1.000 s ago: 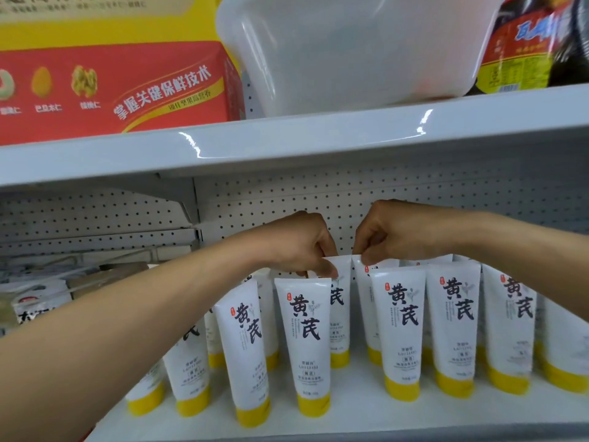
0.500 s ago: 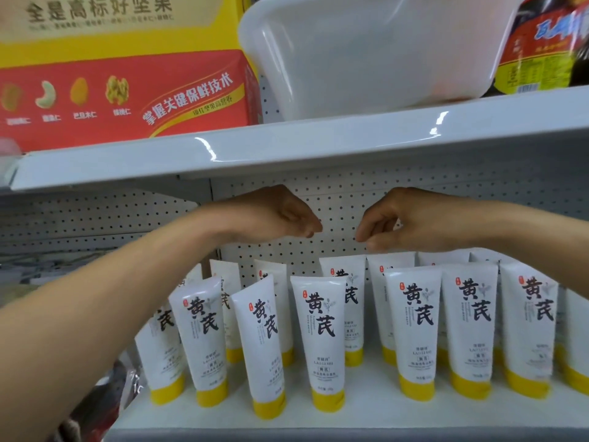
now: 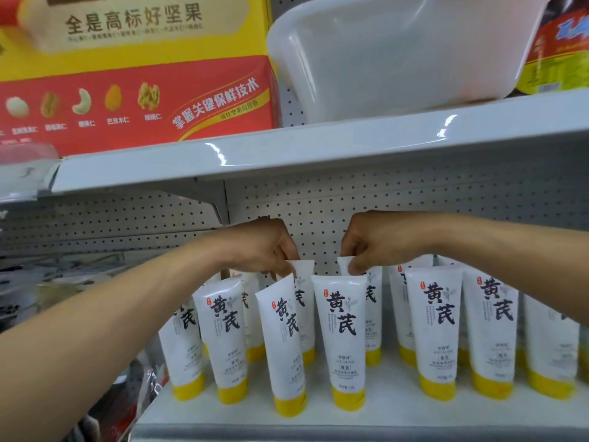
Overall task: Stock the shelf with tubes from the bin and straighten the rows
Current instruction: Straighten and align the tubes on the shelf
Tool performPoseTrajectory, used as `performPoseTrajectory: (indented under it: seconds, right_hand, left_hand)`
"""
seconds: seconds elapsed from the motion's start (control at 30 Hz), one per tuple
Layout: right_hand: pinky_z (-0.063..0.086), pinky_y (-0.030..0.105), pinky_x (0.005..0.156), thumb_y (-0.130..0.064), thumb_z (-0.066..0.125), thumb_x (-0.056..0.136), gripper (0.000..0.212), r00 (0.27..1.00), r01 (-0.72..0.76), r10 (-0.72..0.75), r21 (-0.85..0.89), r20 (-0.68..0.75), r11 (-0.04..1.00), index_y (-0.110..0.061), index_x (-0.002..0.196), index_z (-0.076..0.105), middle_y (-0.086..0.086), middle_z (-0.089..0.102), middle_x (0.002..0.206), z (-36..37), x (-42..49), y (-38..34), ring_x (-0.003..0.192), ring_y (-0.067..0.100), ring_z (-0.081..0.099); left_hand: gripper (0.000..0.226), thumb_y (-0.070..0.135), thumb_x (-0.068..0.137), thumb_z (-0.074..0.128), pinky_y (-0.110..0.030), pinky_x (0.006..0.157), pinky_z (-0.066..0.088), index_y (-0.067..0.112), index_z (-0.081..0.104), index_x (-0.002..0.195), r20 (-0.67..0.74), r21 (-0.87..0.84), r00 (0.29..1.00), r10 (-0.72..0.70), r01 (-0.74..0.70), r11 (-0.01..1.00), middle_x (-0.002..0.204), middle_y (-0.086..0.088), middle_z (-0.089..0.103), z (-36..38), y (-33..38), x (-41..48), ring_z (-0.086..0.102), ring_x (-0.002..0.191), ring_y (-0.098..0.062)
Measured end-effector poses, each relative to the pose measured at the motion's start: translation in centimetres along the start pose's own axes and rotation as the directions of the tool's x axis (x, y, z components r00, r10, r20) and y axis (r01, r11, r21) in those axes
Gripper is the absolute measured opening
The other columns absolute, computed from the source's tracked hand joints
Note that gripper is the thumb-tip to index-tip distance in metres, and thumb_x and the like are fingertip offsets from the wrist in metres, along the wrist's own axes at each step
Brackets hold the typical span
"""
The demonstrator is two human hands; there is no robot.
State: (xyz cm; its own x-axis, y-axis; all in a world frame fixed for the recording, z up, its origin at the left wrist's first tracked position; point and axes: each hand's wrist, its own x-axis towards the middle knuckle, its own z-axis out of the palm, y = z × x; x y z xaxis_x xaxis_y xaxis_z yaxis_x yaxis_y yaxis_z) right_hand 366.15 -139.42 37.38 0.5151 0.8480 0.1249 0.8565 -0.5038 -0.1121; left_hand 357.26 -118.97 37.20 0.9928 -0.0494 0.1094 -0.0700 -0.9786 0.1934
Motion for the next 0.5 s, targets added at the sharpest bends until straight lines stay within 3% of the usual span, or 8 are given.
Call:
performPoseTrajectory:
  seconds: [0.13,0.23,0.33,0.5]
  right_hand:
    - [0.056,0.020,0.069,-0.025,0.067,0.089,0.011,1.000,0.004,-0.004,0.018,-0.005,1.000,-0.020,0.093,0.075,-0.007,0.075,0.088,0.2,0.1,0.2,0.079,0.007,0.068]
    - [0.053,0.021,0.060,-0.025,0.066,0.089,0.011,1.000,0.010,-0.010,0.036,-0.001,0.999,-0.019,0.090,0.075,-0.002,0.075,0.086,0.3,0.1,0.3,0.069,0.006,0.065]
    - [0.046,0.013,0.049,-0.023,0.066,0.089,0.011,1.000,0.022,-0.021,0.052,-0.008,0.998,-0.018,0.090,0.075,-0.003,0.075,0.083,0.4,0.1,0.4,0.058,-0.001,0.059]
    - [0.057,0.032,0.076,-0.024,0.067,0.088,0.009,1.000,0.029,-0.028,0.066,-0.007,0.997,-0.022,0.090,0.075,-0.008,0.075,0.085,0.4,0.1,0.5,0.080,0.009,0.068]
  left_hand:
    - [0.014,0.019,0.086,0.072,-0.024,0.077,0.059,0.017,0.077,0.098,-0.023,-0.047,1.000,-0.006,0.005,0.999,0.089,0.006,0.077,0.4,0.8,0.5,0.073,0.084,-0.012]
    - [0.015,0.021,0.085,0.073,-0.026,0.080,0.059,0.018,0.077,0.099,-0.023,-0.047,1.000,0.003,-0.004,0.999,0.089,0.007,0.077,0.5,1.2,0.7,0.073,0.084,-0.013]
    - [0.016,0.022,0.085,0.073,-0.028,0.082,0.058,0.019,0.077,0.100,-0.020,-0.050,1.000,0.014,-0.015,0.999,0.090,0.007,0.077,0.6,1.4,0.9,0.073,0.083,-0.011]
    - [0.016,0.022,0.086,0.072,-0.022,0.078,0.058,0.019,0.076,0.101,-0.035,-0.069,0.999,0.019,-0.021,0.997,0.090,0.007,0.077,0.8,1.5,1.0,0.072,0.082,-0.008]
